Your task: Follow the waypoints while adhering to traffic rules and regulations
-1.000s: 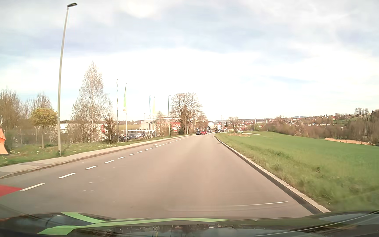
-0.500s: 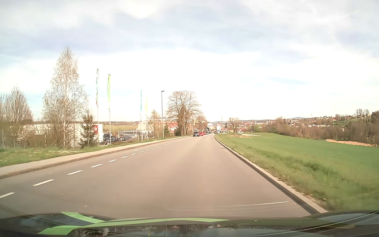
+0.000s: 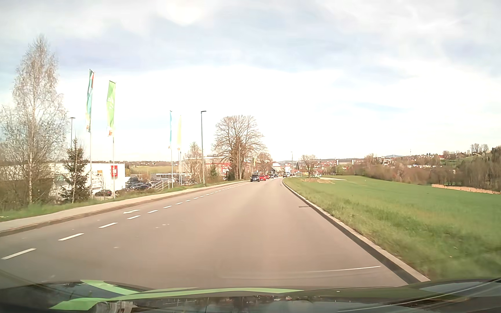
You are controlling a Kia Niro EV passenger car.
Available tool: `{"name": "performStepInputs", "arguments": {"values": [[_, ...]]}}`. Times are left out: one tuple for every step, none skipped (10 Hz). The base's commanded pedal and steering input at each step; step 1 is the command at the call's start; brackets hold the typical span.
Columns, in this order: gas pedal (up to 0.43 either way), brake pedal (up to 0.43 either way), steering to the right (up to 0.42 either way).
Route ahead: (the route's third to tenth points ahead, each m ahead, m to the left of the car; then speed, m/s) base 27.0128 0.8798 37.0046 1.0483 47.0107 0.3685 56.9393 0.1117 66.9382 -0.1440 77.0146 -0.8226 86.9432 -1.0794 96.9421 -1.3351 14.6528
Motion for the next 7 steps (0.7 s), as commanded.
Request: {"name": "performStepInputs", "arguments": {"values": [[0.028,0.0,0.001],[0.028,0.0,0.0],[0.028,0.0,0.0],[0.028,0.0,0.0],[0.028,0.0,0.0],[0.028,0.0,0.0],[0.0,0.0,0.0]]}}
